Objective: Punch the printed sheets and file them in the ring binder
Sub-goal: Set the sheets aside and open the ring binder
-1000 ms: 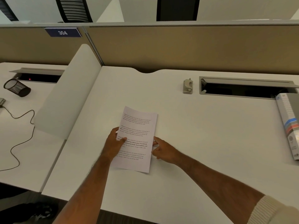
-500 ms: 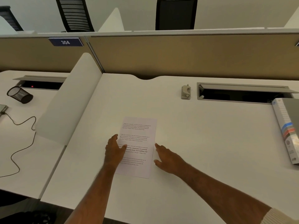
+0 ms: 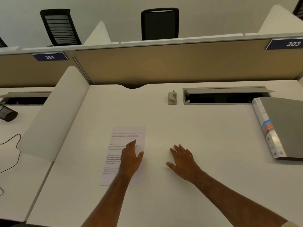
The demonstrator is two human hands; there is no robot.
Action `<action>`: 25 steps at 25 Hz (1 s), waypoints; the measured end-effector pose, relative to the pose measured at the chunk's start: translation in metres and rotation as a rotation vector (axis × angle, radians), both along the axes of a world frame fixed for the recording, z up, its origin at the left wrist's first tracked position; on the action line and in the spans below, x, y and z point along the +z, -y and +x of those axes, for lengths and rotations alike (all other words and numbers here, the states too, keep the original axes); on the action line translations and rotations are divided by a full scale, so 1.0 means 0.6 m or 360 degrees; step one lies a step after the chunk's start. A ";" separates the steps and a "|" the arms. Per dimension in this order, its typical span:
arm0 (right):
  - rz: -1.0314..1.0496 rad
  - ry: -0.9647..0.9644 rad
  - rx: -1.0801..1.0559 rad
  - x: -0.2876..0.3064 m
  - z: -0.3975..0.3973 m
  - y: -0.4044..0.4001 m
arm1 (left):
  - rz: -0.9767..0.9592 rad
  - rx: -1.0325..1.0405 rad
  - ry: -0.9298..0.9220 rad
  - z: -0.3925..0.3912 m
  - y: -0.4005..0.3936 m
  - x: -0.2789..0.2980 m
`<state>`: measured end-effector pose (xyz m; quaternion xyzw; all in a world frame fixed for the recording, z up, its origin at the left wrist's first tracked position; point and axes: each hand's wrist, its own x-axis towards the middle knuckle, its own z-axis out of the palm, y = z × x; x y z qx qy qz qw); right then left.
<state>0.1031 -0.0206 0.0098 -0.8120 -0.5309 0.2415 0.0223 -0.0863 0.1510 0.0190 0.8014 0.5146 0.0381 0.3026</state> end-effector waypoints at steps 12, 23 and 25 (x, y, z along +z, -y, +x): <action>-0.0004 0.0110 -0.0269 -0.012 0.121 0.144 | 0.0021 -0.0547 -0.0049 0.175 0.148 -0.020; 0.0013 0.0184 -0.0398 -0.040 0.210 0.294 | 0.0044 -0.1096 -0.0196 0.313 0.307 -0.033; 0.0013 0.0178 -0.0447 -0.045 0.223 0.322 | 0.0031 -0.1150 -0.0220 0.337 0.328 -0.035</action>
